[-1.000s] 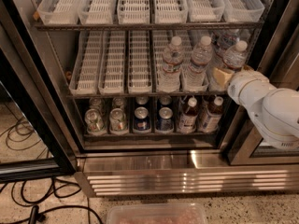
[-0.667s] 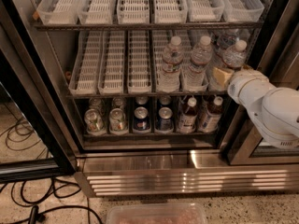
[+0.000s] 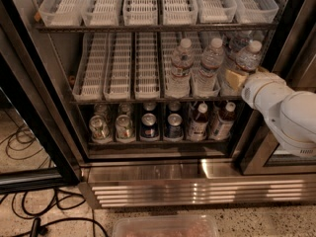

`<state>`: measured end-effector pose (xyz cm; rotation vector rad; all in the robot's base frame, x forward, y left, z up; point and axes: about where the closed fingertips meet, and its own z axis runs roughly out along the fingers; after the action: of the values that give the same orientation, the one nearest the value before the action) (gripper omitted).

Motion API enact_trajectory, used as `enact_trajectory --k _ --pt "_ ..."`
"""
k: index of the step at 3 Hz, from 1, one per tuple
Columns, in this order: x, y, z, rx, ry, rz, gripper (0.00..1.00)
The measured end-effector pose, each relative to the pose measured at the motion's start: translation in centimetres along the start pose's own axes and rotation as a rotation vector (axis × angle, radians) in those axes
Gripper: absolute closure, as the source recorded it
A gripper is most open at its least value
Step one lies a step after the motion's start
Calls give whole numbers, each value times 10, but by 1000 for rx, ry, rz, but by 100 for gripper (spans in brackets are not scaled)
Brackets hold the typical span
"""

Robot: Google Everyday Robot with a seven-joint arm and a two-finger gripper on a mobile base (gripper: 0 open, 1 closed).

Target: Pick water bottle from middle shelf of fridge

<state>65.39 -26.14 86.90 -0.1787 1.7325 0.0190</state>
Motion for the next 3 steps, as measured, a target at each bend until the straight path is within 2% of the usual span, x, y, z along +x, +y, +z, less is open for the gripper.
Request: enact_trajectory --k 3 --pt "-19 10 -5 -60 4 0 100"
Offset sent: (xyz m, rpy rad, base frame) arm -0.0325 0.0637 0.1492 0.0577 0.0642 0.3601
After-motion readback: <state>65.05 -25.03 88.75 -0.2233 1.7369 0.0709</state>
